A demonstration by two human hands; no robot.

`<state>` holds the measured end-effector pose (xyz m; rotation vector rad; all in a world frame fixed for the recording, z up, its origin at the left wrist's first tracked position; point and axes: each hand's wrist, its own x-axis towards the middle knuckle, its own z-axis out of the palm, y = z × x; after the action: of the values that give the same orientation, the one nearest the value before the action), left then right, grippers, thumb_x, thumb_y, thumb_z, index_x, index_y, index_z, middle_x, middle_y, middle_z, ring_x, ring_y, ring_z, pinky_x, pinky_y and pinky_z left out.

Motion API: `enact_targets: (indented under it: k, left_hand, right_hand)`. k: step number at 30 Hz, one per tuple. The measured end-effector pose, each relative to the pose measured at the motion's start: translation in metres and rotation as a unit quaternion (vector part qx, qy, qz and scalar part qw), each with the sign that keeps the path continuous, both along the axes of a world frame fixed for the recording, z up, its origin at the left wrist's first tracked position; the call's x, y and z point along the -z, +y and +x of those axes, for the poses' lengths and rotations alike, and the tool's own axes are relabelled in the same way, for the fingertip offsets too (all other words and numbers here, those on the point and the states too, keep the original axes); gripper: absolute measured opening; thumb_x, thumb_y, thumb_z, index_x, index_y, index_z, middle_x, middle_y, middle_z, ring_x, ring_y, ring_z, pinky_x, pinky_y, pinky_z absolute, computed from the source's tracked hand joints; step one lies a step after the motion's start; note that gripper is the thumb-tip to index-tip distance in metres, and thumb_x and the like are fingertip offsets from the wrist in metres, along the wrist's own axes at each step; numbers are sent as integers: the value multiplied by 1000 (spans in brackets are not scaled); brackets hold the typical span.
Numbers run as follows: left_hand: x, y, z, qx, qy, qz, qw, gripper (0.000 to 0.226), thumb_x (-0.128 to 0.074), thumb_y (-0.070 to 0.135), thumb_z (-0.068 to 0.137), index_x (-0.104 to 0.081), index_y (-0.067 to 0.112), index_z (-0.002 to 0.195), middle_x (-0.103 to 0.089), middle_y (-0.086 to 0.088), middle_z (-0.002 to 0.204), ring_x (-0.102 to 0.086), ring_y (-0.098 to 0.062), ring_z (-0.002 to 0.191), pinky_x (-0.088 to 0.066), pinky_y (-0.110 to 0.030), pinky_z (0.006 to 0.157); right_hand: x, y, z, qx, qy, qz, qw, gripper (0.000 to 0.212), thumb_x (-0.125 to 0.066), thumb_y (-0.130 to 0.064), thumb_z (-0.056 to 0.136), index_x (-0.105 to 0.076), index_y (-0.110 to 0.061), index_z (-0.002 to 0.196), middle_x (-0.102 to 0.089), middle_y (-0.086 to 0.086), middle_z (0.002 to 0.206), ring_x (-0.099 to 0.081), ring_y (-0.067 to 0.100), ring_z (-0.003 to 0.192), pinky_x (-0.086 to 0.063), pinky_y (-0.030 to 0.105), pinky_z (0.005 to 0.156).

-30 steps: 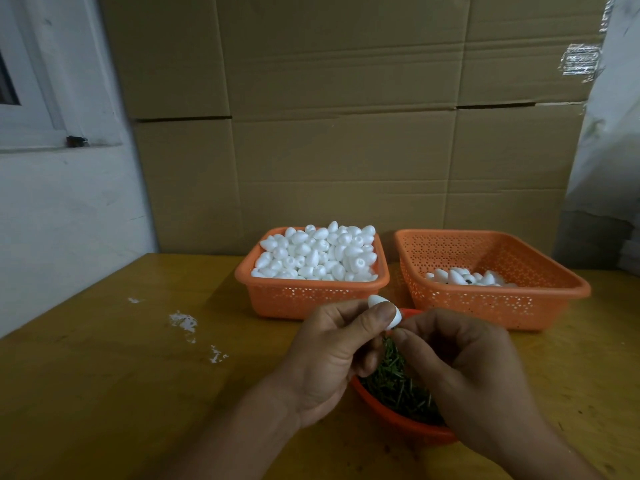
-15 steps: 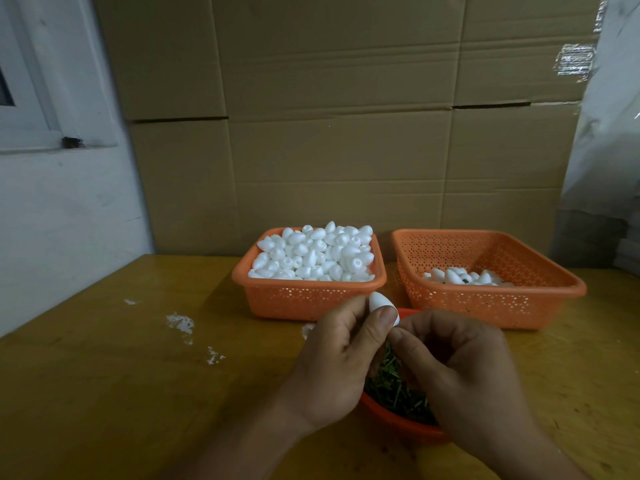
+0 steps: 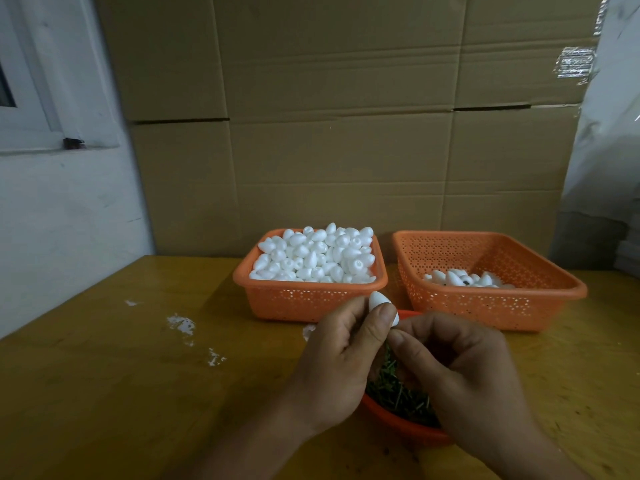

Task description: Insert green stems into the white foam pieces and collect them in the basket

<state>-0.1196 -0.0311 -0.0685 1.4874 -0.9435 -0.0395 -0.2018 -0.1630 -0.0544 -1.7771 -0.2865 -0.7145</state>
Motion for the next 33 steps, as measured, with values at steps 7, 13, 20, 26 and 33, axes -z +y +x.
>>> enact_targets:
  k: [7,13,20,26,33]
  left_hand:
    - [-2,-1,-3,-5,20,3,1000,47,-35,70,94,-61,33,84,-55,7,64,-54,-6,58,-42,-18,54]
    - [3,-1,0,-18,46,-5,999,56,-32,67,92,-65,24,104,-54,-3,66,-50,-12,53,-40,-20,49]
    - [6,-1,-1,-4,43,-1,999,56,-37,66,92,-68,19,93,-53,-2,64,-49,-8,53,-40,-22,49]
    - [6,0,1,-15,32,7,999,50,-37,58,98,-68,20,91,-50,1,61,-47,-6,51,-39,-23,49]
    - [7,1,1,-24,23,19,999,47,-38,57,98,-68,21,90,-50,4,59,-47,-6,52,-38,-24,50]
  right_hand:
    - [-6,-6,3,43,31,13,999,13,-69,-28,81,-75,-20,73,-68,6,57,-55,3,44,-42,14,45]
    - [-15,-58,37,223,84,-24,971,14,-71,-29,88,-73,-24,75,-65,-1,56,-46,3,39,-36,17,38]
    - [-24,-129,86,406,221,-189,866,42,-61,-47,94,-68,-18,64,-65,5,59,-65,33,70,-54,44,68]
    - [-31,-154,113,454,348,-258,779,49,-65,-61,85,-60,-12,82,-67,12,103,-54,38,116,-37,52,106]
    - [-37,-157,125,402,405,-331,752,24,-64,-44,89,-60,-20,94,-64,7,95,-60,29,97,-46,53,100]
